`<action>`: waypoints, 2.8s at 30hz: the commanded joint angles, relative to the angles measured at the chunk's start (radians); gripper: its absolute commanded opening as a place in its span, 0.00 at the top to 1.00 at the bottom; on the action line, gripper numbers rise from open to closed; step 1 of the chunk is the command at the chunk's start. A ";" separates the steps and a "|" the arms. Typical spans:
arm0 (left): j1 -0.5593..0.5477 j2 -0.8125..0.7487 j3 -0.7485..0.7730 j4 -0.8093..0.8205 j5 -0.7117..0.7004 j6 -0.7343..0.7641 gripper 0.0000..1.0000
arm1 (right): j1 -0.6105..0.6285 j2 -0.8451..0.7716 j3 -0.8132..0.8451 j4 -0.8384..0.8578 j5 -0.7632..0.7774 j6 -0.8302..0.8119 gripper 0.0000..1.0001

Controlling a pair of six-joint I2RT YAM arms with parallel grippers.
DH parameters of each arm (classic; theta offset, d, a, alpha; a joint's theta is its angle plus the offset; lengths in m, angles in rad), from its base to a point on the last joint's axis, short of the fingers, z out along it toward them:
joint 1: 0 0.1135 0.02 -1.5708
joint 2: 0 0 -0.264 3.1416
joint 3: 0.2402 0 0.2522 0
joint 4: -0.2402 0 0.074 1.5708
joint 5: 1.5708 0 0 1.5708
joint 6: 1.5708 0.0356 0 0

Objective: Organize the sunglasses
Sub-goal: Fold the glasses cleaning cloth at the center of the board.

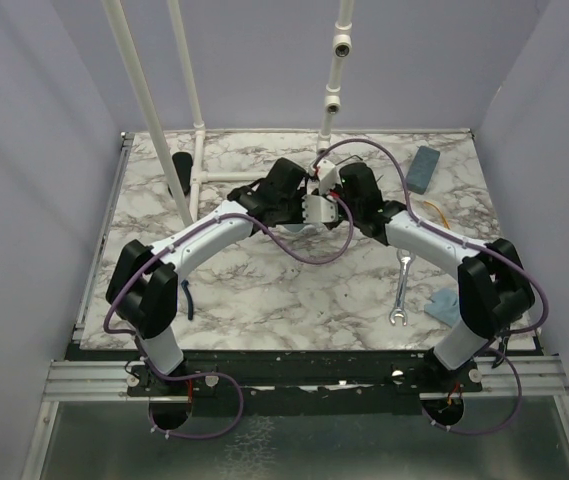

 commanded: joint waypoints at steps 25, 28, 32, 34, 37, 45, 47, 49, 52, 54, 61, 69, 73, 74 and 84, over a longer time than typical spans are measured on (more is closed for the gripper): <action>-0.111 -0.146 -0.370 -0.177 0.120 -0.089 1.00 | 0.203 0.027 -0.196 -0.122 -0.286 0.067 0.99; -0.114 -0.156 -0.391 -0.199 0.131 -0.102 1.00 | 0.206 0.014 -0.207 -0.131 -0.302 0.085 0.99; -0.119 -0.163 -0.407 -0.225 0.160 -0.124 1.00 | 0.211 -0.006 -0.229 -0.130 -0.320 0.118 0.99; -0.125 -0.165 -0.418 -0.233 0.180 -0.137 1.00 | 0.219 -0.010 -0.250 -0.117 -0.326 0.141 0.99; -0.132 -0.160 -0.431 -0.234 0.209 -0.152 1.00 | 0.224 -0.011 -0.287 -0.084 -0.344 0.178 0.99; -0.135 -0.139 -0.445 -0.207 0.186 -0.138 1.00 | 0.225 0.025 -0.259 -0.154 -0.324 0.170 0.99; -0.134 -0.133 -0.449 -0.202 0.154 -0.116 1.00 | 0.224 0.038 -0.242 -0.190 -0.295 0.158 0.99; -0.134 -0.125 -0.450 -0.190 0.114 -0.092 1.00 | 0.223 0.052 -0.229 -0.213 -0.282 0.149 1.00; -0.134 -0.109 -0.442 -0.166 0.084 -0.075 1.00 | 0.221 0.093 -0.202 -0.243 -0.268 0.150 1.00; -0.133 -0.096 -0.434 -0.163 0.071 -0.065 1.00 | 0.218 0.123 -0.180 -0.266 -0.258 0.157 0.99; -0.129 -0.086 -0.437 -0.151 0.063 -0.044 1.00 | 0.171 0.122 -0.181 -0.284 -0.227 0.227 1.00; -0.130 -0.047 -0.385 -0.126 0.060 -0.058 1.00 | 0.160 0.135 -0.118 -0.356 -0.205 0.231 0.99; -0.129 -0.032 -0.372 -0.122 0.034 -0.054 1.00 | 0.141 0.141 -0.076 -0.404 -0.178 0.232 1.00; -0.129 -0.029 -0.372 -0.119 0.025 -0.053 1.00 | 0.137 0.148 -0.065 -0.411 -0.174 0.231 0.99; -0.125 -0.019 -0.369 -0.106 -0.048 -0.055 1.00 | 0.130 0.210 0.044 -0.467 -0.177 0.206 0.99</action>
